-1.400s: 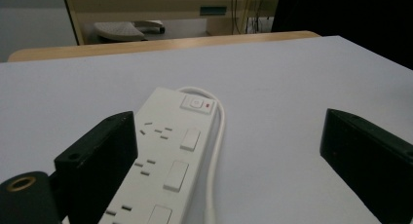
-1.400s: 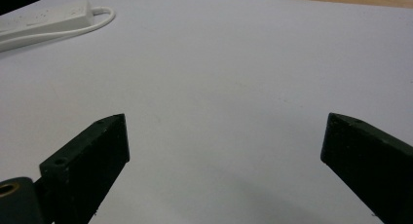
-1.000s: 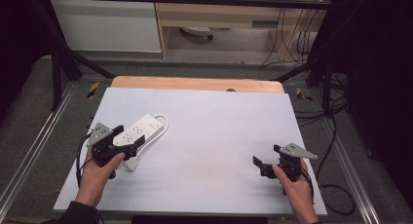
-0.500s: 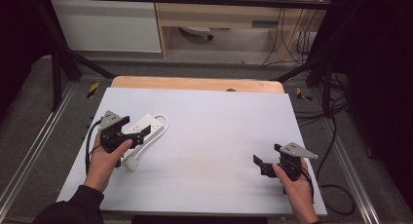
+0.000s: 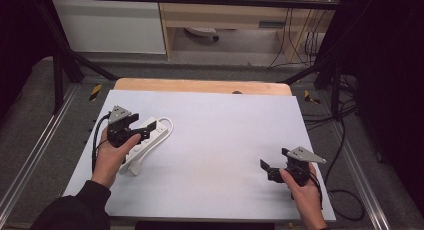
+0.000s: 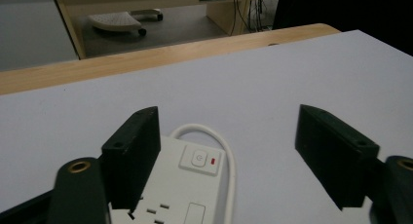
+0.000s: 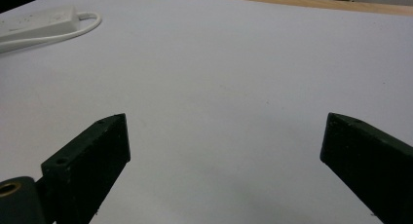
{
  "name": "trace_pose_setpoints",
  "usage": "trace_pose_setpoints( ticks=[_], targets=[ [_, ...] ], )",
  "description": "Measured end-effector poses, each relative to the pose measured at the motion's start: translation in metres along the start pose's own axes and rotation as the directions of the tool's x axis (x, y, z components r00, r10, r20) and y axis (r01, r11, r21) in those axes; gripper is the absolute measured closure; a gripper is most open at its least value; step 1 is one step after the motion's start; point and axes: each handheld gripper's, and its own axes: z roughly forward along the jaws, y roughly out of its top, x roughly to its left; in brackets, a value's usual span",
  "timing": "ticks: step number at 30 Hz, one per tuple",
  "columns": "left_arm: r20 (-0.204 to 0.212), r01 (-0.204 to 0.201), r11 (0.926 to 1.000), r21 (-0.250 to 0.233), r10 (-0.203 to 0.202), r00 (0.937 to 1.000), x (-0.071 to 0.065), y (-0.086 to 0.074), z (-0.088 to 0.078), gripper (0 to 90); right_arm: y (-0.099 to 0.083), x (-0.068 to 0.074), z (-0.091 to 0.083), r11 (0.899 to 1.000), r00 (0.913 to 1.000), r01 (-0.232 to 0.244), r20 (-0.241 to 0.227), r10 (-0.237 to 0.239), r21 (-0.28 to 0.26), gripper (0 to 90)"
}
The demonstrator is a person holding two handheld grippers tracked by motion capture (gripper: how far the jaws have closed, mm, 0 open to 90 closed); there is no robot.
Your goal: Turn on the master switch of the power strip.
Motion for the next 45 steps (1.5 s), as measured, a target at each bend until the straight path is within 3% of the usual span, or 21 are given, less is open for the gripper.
trace_pose_setpoints(
  ticks=[7,17,21,30,37,45],
  targets=[
    [-0.008,0.013,0.9999,0.007,-0.013,0.9999,0.004,0.001,0.009,37.6,0.000,0.001,0.000,1.000,1.0000,0.005,-0.003,-0.005,0.005,4.7],
    [-0.050,0.050,0.9985,0.022,-0.048,0.9976,0.013,0.001,0.020,46.5,0.000,0.001,0.001,1.000,0.9999,0.015,-0.002,-0.015,0.010,4.9],
    [-0.061,0.040,0.9985,0.036,-0.038,0.9974,0.015,0.000,0.023,52.4,0.000,0.003,0.002,0.999,0.9996,0.029,-0.006,-0.029,0.018,5.0],
    [-0.061,-0.008,0.9971,0.076,0.013,0.9981,0.016,0.001,0.032,65.9,0.000,0.004,0.002,0.999,0.9995,0.030,-0.005,-0.030,0.018,5.0],
    [-0.038,0.015,0.9936,0.112,-0.011,0.9992,0.021,-0.002,0.039,75.4,0.000,0.003,0.002,0.999,0.9995,0.030,-0.004,-0.030,0.019,5.0],
    [-0.030,0.011,0.9901,0.140,-0.007,0.9995,0.023,-0.003,0.045,83.6,0.001,0.003,0.002,0.999,0.9993,0.036,-0.006,-0.036,0.019,5.0]
  ],
)
